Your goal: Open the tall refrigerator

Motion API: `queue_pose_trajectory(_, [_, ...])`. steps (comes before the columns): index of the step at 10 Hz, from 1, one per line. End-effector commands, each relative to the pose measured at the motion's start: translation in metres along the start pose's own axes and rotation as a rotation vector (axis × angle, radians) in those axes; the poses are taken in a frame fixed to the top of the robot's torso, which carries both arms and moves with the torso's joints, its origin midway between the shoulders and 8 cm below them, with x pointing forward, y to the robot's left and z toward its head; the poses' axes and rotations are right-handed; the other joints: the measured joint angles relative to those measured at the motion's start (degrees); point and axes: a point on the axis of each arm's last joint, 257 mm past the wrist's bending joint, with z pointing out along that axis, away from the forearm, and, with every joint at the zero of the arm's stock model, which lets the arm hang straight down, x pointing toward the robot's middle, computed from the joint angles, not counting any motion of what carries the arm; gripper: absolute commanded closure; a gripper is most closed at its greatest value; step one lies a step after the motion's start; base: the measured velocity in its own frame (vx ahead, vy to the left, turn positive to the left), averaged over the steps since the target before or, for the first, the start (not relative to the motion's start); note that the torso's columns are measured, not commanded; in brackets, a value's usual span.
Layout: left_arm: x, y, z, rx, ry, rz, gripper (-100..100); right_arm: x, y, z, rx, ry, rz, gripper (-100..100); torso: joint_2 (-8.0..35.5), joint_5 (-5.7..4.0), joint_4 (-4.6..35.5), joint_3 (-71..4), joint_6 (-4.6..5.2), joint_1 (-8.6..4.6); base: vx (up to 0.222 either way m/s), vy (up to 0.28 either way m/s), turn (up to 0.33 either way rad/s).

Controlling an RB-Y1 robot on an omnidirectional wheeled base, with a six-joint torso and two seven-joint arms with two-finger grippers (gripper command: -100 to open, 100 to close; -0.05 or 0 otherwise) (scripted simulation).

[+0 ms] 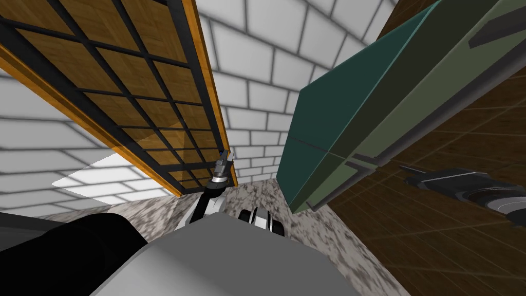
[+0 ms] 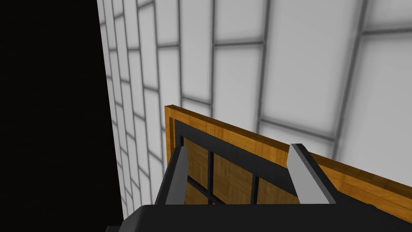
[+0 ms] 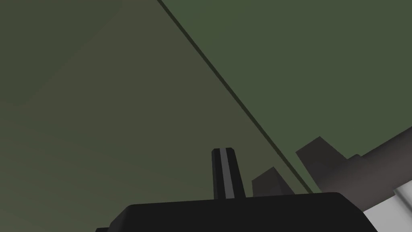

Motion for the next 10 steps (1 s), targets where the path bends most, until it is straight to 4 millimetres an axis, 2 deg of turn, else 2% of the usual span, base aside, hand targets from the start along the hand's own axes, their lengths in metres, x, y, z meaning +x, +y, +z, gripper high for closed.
queue_pose_trajectory(1, [0.0,0.0,0.0,0.0,0.0,0.0,0,-0.022,0.016,0.001,-0.044,-0.057,0.001,100,-0.3,0.17,-0.1,-0.2,-0.04,0.43,-0.147,-0.286,0.037])
queue_pose_trajectory(2, [0.0,0.0,0.0,0.0,0.0,0.0,0,-0.022,0.016,0.001,-0.044,-0.057,0.001,100,-0.5,0.2,-0.2,-0.3,-0.08,0.4,-0.137,-0.269,0.029])
queue_pose_trajectory(4, [0.0,0.0,0.0,0.0,0.0,0.0,0,-0.042,0.03,0.002,-0.085,-0.111,0.0,100,-0.5,0.21,-0.2,-0.3,-0.08,0.52,-0.197,-0.257,0.04])
queue_pose_trajectory(7, [0.0,0.0,0.0,0.0,0.0,0.0,0,-0.072,0.051,0.001,-0.144,-0.193,-0.004,100,-0.4,0.07,-0.1,-0.3,-0.06,0.07,-0.22,-0.371,0.057])
queue_pose_trajectory(8, [0.0,0.0,0.0,0.0,0.0,0.0,0,-0.082,0.058,0.0,-0.164,-0.22,-0.006,100,-0.4,0.11,-0.1,-0.3,-0.06,0.28,-0.238,-0.332,0.053])
queue_pose_trajectory(9, [0.0,0.0,0.0,0.0,0.0,0.0,0,-0.075,0.053,0.001,-0.149,-0.201,-0.006,100,-0.4,0.22,-0.1,-0.3,-0.05,0.56,-0.109,-0.151,0.013])
queue_pose_trajectory(10, [0.0,0.0,0.0,0.0,0.0,0.0,0,-0.067,0.047,0.001,-0.135,-0.18,0.0,-100,-0.8,0.37,-0.2,-0.5,-0.08,1.13,0.057,0.071,-0.018])
